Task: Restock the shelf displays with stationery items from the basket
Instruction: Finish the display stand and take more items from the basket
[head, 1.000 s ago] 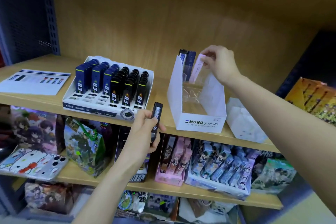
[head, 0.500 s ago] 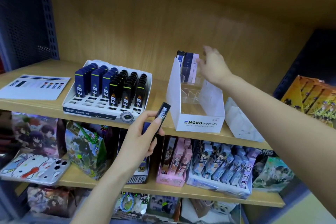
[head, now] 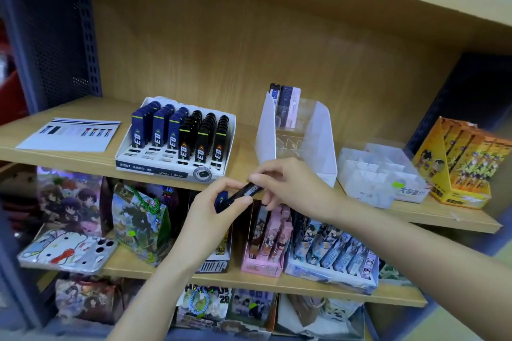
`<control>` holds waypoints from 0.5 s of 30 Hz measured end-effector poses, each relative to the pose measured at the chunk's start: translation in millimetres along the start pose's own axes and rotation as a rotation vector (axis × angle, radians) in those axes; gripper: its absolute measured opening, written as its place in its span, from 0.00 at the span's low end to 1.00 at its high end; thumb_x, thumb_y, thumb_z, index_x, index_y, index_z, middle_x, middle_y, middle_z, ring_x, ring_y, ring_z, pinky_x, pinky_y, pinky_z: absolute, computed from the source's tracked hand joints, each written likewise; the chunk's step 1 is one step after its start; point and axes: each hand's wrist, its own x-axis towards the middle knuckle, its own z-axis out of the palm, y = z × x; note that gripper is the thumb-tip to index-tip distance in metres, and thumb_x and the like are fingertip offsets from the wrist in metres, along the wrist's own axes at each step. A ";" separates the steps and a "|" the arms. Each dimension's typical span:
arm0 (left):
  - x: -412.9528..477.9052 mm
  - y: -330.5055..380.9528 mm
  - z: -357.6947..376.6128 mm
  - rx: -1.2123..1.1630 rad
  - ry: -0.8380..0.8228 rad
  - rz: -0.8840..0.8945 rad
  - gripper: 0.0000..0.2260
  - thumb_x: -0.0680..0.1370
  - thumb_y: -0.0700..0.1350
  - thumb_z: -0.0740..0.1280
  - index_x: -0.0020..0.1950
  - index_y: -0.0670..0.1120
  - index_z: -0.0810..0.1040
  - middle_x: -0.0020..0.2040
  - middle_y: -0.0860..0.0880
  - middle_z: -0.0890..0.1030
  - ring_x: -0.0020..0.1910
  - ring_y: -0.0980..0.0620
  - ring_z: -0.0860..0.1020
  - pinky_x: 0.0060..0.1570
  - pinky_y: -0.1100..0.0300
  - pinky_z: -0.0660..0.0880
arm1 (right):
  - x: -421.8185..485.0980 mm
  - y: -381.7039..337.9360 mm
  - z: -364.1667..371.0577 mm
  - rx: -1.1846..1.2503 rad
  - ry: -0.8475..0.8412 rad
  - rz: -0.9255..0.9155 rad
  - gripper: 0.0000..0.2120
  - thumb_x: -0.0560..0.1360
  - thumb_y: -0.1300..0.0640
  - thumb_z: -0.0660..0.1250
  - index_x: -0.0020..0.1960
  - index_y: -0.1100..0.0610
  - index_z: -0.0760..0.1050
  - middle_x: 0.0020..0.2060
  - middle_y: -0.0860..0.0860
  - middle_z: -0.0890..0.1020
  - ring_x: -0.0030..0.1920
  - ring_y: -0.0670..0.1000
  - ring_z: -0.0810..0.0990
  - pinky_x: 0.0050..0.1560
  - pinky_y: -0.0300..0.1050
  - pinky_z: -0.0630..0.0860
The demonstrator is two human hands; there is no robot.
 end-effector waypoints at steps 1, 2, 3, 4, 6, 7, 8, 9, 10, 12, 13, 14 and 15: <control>-2.2 1.7 -1.4 -0.036 0.008 -0.018 0.04 0.75 0.44 0.69 0.48 0.53 0.76 0.34 0.59 0.77 0.27 0.64 0.71 0.28 0.69 0.66 | -0.6 1.0 0.8 0.086 0.012 0.013 0.07 0.79 0.55 0.63 0.45 0.54 0.79 0.29 0.50 0.80 0.31 0.46 0.81 0.39 0.38 0.80; -3.8 3.3 -2.8 -0.097 0.024 -0.052 0.05 0.75 0.43 0.70 0.47 0.51 0.76 0.31 0.58 0.76 0.24 0.63 0.69 0.26 0.70 0.64 | -1.1 2.0 1.7 0.168 0.035 0.023 0.08 0.79 0.56 0.63 0.43 0.54 0.79 0.30 0.50 0.80 0.33 0.47 0.82 0.41 0.40 0.81; -4.8 4.3 -4.8 -0.170 0.044 -0.094 0.05 0.75 0.42 0.70 0.47 0.49 0.75 0.28 0.57 0.74 0.22 0.61 0.66 0.24 0.70 0.62 | -2.0 2.8 2.5 0.237 0.059 0.032 0.08 0.78 0.57 0.64 0.42 0.55 0.79 0.30 0.50 0.81 0.33 0.47 0.82 0.40 0.40 0.81; -5.9 5.1 -7.8 -0.243 0.070 -0.134 0.05 0.75 0.40 0.69 0.46 0.46 0.74 0.25 0.57 0.71 0.20 0.60 0.63 0.22 0.69 0.60 | -3.0 3.7 4.2 0.294 0.078 0.041 0.08 0.78 0.58 0.64 0.42 0.55 0.79 0.30 0.51 0.81 0.33 0.46 0.82 0.38 0.39 0.81; -8.1 5.9 -15.6 -0.349 0.124 -0.180 0.06 0.76 0.39 0.68 0.45 0.44 0.71 0.22 0.56 0.70 0.20 0.58 0.59 0.20 0.68 0.58 | -6.6 3.5 9.1 0.369 0.078 0.063 0.08 0.78 0.59 0.64 0.41 0.57 0.78 0.31 0.54 0.82 0.31 0.45 0.82 0.34 0.35 0.79; -9.7 6.7 -19.8 -0.371 0.138 -0.182 0.07 0.76 0.39 0.68 0.45 0.44 0.70 0.22 0.56 0.69 0.20 0.58 0.58 0.20 0.67 0.57 | -8.8 3.2 11.9 0.388 0.062 0.073 0.08 0.78 0.60 0.63 0.41 0.58 0.77 0.32 0.56 0.82 0.31 0.45 0.82 0.34 0.35 0.78; -11.2 7.5 -23.0 -0.384 0.148 -0.173 0.07 0.76 0.40 0.68 0.45 0.44 0.70 0.22 0.55 0.69 0.21 0.57 0.57 0.20 0.67 0.57 | -10.9 3.4 15.1 0.394 0.042 0.083 0.07 0.78 0.60 0.63 0.42 0.58 0.77 0.34 0.57 0.83 0.31 0.46 0.82 0.35 0.35 0.78; -13.4 8.2 -26.3 -0.394 0.153 -0.163 0.06 0.77 0.40 0.67 0.46 0.44 0.70 0.22 0.55 0.67 0.21 0.56 0.56 0.20 0.67 0.56 | -13.4 2.0 19.0 0.382 0.015 0.088 0.07 0.78 0.59 0.64 0.42 0.58 0.77 0.36 0.57 0.83 0.32 0.46 0.82 0.36 0.36 0.79; -14.8 8.5 -28.9 -0.400 0.156 -0.155 0.05 0.77 0.41 0.67 0.47 0.43 0.71 0.23 0.54 0.66 0.22 0.55 0.56 0.20 0.66 0.56 | -15.6 1.1 23.2 0.341 -0.015 0.084 0.06 0.78 0.59 0.64 0.43 0.57 0.77 0.38 0.56 0.84 0.34 0.46 0.82 0.38 0.36 0.79; -18.5 9.2 -35.2 -0.389 0.153 -0.126 0.05 0.77 0.42 0.66 0.49 0.41 0.73 0.24 0.51 0.67 0.22 0.55 0.56 0.21 0.66 0.55 | -18.9 -2.2 33.4 0.212 -0.081 0.053 0.06 0.78 0.58 0.64 0.43 0.55 0.77 0.39 0.53 0.84 0.38 0.45 0.82 0.42 0.36 0.79; -20.2 9.7 -39.1 -0.379 0.150 -0.107 0.04 0.77 0.41 0.66 0.49 0.41 0.74 0.26 0.48 0.72 0.22 0.55 0.57 0.20 0.66 0.56 | -20.1 -5.1 39.2 0.162 -0.119 0.037 0.06 0.78 0.58 0.64 0.43 0.54 0.77 0.39 0.51 0.84 0.39 0.43 0.82 0.44 0.36 0.79; -21.5 10.5 -42.7 -0.376 0.146 -0.089 0.03 0.77 0.41 0.66 0.48 0.42 0.74 0.31 0.46 0.77 0.22 0.55 0.58 0.20 0.66 0.57 | -20.5 -7.0 45.1 0.145 -0.159 0.032 0.06 0.79 0.58 0.63 0.43 0.54 0.75 0.39 0.50 0.83 0.39 0.43 0.82 0.45 0.37 0.79; -22.4 11.9 -46.1 -0.378 0.139 -0.077 0.02 0.77 0.40 0.66 0.47 0.43 0.74 0.35 0.45 0.80 0.22 0.55 0.59 0.20 0.67 0.57 | -21.3 -9.5 51.0 0.168 -0.199 0.039 0.06 0.79 0.58 0.62 0.44 0.55 0.74 0.39 0.51 0.83 0.40 0.44 0.82 0.47 0.38 0.79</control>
